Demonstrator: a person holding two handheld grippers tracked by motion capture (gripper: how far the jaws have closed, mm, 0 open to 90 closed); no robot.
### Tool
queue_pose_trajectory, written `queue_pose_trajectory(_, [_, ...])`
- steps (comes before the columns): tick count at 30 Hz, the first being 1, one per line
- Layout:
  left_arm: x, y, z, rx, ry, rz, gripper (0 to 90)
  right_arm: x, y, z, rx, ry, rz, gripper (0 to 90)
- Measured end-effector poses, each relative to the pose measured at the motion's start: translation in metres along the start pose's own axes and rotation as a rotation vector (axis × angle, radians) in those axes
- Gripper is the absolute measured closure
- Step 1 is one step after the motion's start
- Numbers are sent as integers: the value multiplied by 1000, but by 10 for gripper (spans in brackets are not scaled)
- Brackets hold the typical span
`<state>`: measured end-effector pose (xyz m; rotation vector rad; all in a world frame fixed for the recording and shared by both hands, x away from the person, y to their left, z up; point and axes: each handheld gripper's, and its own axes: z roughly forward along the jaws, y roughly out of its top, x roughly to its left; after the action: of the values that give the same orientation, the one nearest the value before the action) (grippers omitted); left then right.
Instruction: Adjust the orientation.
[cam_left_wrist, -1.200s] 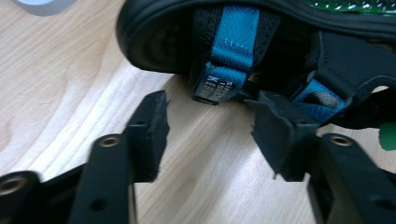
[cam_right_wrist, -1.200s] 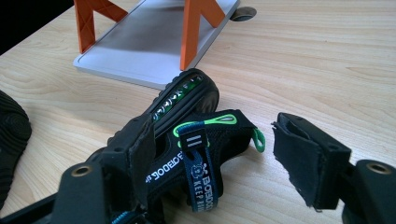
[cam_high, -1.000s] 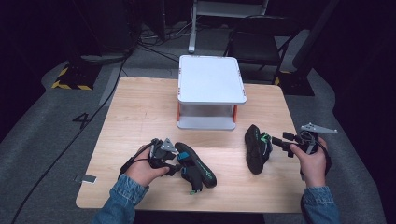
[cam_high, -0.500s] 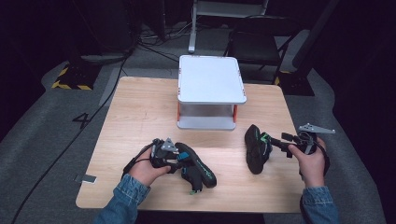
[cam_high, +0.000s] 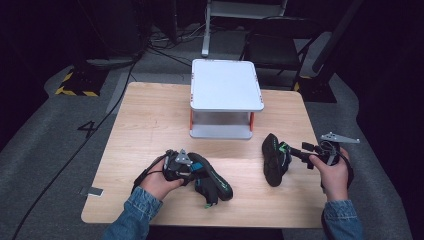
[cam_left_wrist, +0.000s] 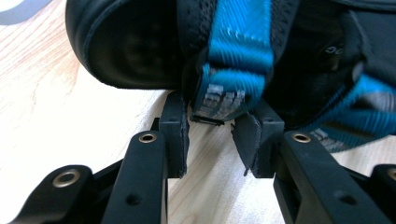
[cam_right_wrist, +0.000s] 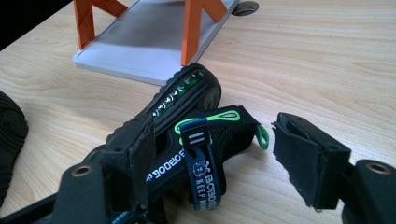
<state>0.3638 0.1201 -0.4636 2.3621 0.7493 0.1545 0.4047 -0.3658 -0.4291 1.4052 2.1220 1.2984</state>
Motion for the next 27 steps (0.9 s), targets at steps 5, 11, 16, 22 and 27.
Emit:
queue_pose_trajectory(5, [1, 2, -7, -26, -23, -24, 670, 0, 0, -1, 3, -2, 6, 302])
queue_pose_trajectory(11, [6, 13, -9, -75, -24, -46, 670, -2, -6, -7, 6, -16, 13, 302])
queue_pose_trajectory(16, [10, 20, 2, -88, 5, -61, 676, -5, -12, -17, 0, -37, 26, 302])
queue_pose_trajectory(22, [17, 24, 10, -159, -6, -56, 733, -10, -20, -29, -8, -64, 41, 302])
queue_pose_trajectory(27, [14, 30, 12, -133, 24, -32, 731, -11, -24, -34, -5, -72, 50, 302])
